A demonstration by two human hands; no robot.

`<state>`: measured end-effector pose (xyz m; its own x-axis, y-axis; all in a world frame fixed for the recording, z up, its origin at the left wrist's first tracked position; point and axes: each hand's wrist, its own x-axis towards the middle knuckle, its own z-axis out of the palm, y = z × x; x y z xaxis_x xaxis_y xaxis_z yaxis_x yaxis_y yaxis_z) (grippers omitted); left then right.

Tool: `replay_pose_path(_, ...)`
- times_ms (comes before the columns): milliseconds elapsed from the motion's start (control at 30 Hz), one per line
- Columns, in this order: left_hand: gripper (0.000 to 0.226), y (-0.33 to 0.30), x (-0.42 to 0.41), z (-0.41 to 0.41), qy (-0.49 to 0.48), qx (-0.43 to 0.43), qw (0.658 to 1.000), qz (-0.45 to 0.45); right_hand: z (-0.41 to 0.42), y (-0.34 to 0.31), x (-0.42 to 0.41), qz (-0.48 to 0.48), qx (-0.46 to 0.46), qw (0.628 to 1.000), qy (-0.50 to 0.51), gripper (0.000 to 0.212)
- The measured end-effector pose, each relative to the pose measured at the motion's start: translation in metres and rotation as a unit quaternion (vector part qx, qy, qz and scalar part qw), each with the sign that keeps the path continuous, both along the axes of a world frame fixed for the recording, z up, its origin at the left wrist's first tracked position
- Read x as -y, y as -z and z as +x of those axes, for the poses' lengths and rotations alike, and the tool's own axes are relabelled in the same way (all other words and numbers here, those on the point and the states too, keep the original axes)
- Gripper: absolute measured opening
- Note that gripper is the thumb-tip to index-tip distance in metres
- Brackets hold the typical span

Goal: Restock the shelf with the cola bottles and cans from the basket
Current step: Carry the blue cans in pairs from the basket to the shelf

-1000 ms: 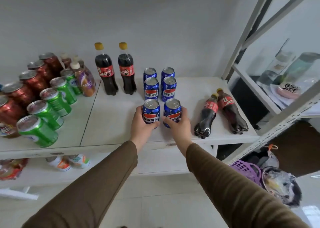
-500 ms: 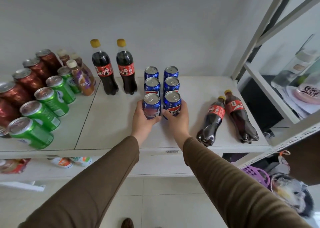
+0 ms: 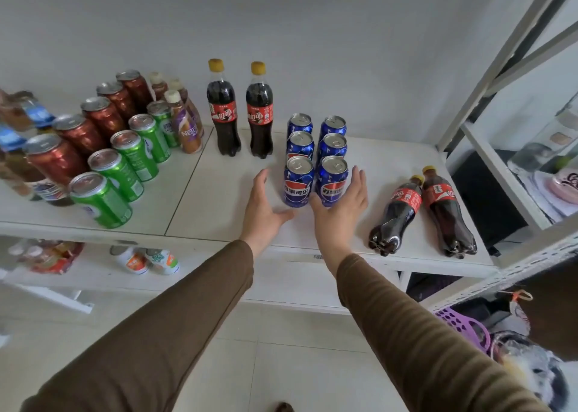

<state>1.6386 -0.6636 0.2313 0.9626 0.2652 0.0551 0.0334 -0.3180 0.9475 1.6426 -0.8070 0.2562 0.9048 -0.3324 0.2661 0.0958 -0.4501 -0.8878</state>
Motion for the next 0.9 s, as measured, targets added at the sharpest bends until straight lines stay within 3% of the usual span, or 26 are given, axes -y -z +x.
replay_pose_path(100, 0.099, -0.009, -0.023, -0.035, -0.029, 0.026, 0.998, 0.052, -0.027, -0.010, -0.027, -0.056, 0.067, 0.996, -0.033, 0.090)
replay_pose_path(267, 0.092, -0.027, -0.088, -0.124, -0.086, 0.061, 0.984, 0.141, -0.087, -0.015, -0.110, -0.116, 0.075, 0.978, -0.155, 0.078)
replay_pose_path(500, 0.087, -0.033, -0.223, -0.319, -0.227, 0.046, 0.930, 0.286, -0.236, -0.011, -0.260, -0.180, 0.092, 0.907, -0.369, 0.075)
replay_pose_path(700, 0.091, -0.022, -0.333, -0.573, -0.394, -0.108, 0.842, 0.352, -0.449, -0.005, -0.387, -0.211, 0.107, 0.801, -0.550, 0.078)
replay_pose_path(900, 0.094, -0.023, -0.374, -0.810, -0.526, -0.192, 0.760, 0.330, -0.652, 0.002, -0.477, -0.236, 0.152, 0.663, -0.694, 0.076)
